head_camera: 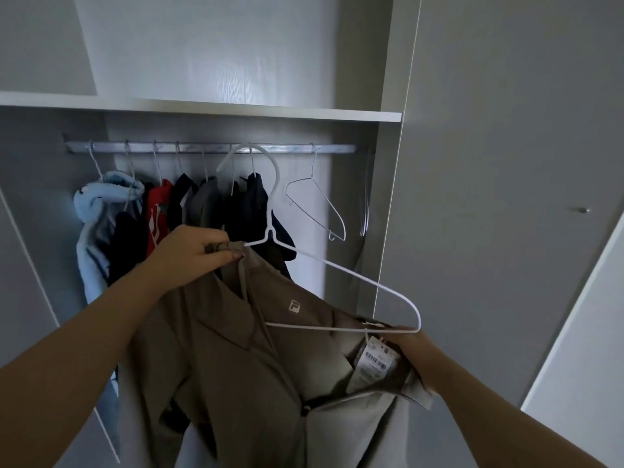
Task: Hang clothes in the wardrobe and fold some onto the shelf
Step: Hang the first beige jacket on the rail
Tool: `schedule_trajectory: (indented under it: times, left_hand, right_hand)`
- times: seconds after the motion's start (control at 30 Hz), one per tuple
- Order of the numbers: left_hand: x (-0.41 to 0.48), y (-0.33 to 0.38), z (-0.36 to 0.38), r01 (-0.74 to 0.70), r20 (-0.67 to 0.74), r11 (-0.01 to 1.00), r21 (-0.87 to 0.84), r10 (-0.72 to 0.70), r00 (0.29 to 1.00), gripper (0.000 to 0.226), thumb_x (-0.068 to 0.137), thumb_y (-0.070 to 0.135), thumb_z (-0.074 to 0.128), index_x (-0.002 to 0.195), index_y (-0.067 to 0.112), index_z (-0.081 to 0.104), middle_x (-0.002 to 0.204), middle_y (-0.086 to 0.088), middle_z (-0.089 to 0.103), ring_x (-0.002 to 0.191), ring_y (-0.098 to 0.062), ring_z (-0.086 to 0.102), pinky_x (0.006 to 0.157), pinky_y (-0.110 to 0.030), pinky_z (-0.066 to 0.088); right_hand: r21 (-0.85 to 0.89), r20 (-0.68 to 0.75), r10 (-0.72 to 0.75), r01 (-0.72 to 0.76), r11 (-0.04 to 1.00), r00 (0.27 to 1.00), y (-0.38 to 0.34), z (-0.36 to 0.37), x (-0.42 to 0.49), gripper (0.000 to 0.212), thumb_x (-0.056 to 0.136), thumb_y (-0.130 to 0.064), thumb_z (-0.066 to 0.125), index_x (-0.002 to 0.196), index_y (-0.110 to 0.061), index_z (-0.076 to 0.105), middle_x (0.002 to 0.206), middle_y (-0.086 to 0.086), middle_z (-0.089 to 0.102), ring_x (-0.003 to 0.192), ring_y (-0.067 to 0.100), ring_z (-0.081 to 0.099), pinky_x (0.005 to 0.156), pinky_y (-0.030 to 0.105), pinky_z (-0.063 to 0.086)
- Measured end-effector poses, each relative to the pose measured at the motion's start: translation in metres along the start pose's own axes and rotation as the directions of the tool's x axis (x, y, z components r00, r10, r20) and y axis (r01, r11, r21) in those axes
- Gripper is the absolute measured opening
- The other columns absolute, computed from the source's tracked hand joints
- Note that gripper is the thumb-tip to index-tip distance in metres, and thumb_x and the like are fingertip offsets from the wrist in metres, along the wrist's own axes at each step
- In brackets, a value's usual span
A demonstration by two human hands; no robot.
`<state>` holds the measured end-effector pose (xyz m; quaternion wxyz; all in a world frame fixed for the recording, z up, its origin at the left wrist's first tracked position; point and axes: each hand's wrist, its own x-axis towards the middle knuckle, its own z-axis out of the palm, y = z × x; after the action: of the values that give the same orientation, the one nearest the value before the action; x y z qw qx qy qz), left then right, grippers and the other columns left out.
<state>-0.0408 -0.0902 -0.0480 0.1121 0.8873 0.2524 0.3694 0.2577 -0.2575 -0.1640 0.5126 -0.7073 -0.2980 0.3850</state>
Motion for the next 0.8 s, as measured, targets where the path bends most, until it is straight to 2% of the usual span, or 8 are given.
schedule_trajectory:
  times: [0.07,0.17,0.27,0.33,0.53,0.63,0.7,0.8]
  left_hand:
    - [-0.004,-0.004,0.002,0.014,-0.017,1.000,-0.006,-0.014,1.000,0.045,0.081,0.005,0.068,0.049,0.021,0.041,0.045,0.004,0.037,0.047,-0.004,0.043,0.049,-0.012,0.028]
    - [-0.008,-0.011,0.000,0.049,-0.036,0.999,-0.009,-0.049,0.998,0.037,0.081,0.003,0.068,0.051,0.010,0.048,0.047,0.002,0.041,0.049,-0.003,0.045,0.049,-0.011,0.030]
    - [-0.011,-0.016,-0.001,0.033,-0.021,0.999,0.004,-0.033,0.999,0.038,0.080,0.003,0.068,0.050,0.014,0.048,0.047,0.002,0.042,0.049,-0.004,0.046,0.049,-0.010,0.031]
    - [-0.011,-0.016,0.002,0.017,0.023,0.999,0.027,-0.017,1.000,0.031,0.080,0.005,0.069,0.052,0.005,0.054,0.046,0.003,0.043,0.050,-0.005,0.047,0.049,-0.012,0.031]
    - [-0.014,-0.016,0.017,-0.082,0.127,0.988,0.129,0.065,0.990,0.030,0.084,0.013,0.067,0.056,0.009,0.056,0.047,0.010,0.043,0.051,-0.004,0.050,0.047,-0.013,0.032]
    - [-0.018,-0.020,0.018,-0.115,0.080,0.958,0.261,0.097,0.992,0.029,0.086,0.016,0.065,0.060,0.004,0.059,0.048,0.004,0.047,0.045,-0.004,0.044,0.047,-0.020,0.033]
    - [-0.022,-0.026,0.016,-0.147,0.037,0.929,0.341,0.143,0.989,0.024,0.081,0.008,0.069,0.059,0.005,0.058,0.049,-0.005,0.052,0.045,-0.015,0.049,0.044,-0.025,0.035]
    - [-0.024,-0.028,0.015,-0.175,0.016,0.902,0.395,0.184,0.983,0.023,0.075,0.014,0.063,0.055,0.007,0.055,0.046,-0.004,0.051,0.040,-0.015,0.049,0.039,-0.018,0.029]
  right_hand:
    - [0.053,0.028,0.045,-0.046,0.998,0.999,-0.003,-0.003,-0.002,0.011,0.082,-0.008,0.064,0.071,-0.007,0.067,0.067,0.013,0.063,0.061,0.024,0.058,0.057,0.028,0.047]
    - [0.095,0.045,0.098,-0.102,0.990,0.994,-0.007,-0.008,-0.002,0.005,0.079,-0.005,0.064,0.079,-0.001,0.067,0.073,0.020,0.062,0.068,0.031,0.059,0.066,0.036,0.050]
    - [0.183,-0.095,0.170,-0.151,0.971,0.981,-0.010,-0.011,0.005,0.010,0.082,-0.005,0.058,0.072,-0.005,0.060,0.061,0.013,0.049,0.053,0.027,0.048,0.053,0.029,0.045]
    - [0.193,-0.188,0.146,-0.109,0.975,0.971,-0.012,-0.011,0.010,0.015,0.084,-0.007,0.057,0.070,-0.005,0.060,0.064,0.011,0.046,0.053,0.025,0.044,0.051,0.027,0.041]
    - [0.008,-0.238,-0.057,0.060,0.998,0.970,-0.016,0.000,0.016,0.017,0.085,-0.011,0.064,0.069,-0.004,0.064,0.062,0.009,0.049,0.060,0.021,0.045,0.055,0.027,0.037]
    - [-0.097,-0.245,-0.096,0.074,0.993,0.965,-0.016,-0.001,0.018,0.017,0.085,-0.017,0.065,0.075,-0.003,0.066,0.067,0.010,0.053,0.066,0.023,0.048,0.060,0.029,0.039]
    - [-0.180,-0.264,-0.111,0.064,0.982,0.958,-0.018,-0.005,0.019,0.021,0.086,-0.022,0.063,0.072,-0.006,0.064,0.066,0.009,0.053,0.063,0.021,0.048,0.059,0.028,0.038]
    - [-0.257,-0.304,-0.148,0.069,0.964,0.941,-0.022,-0.010,0.020,0.024,0.087,-0.022,0.060,0.065,-0.011,0.061,0.062,0.006,0.051,0.061,0.018,0.046,0.058,0.027,0.037]
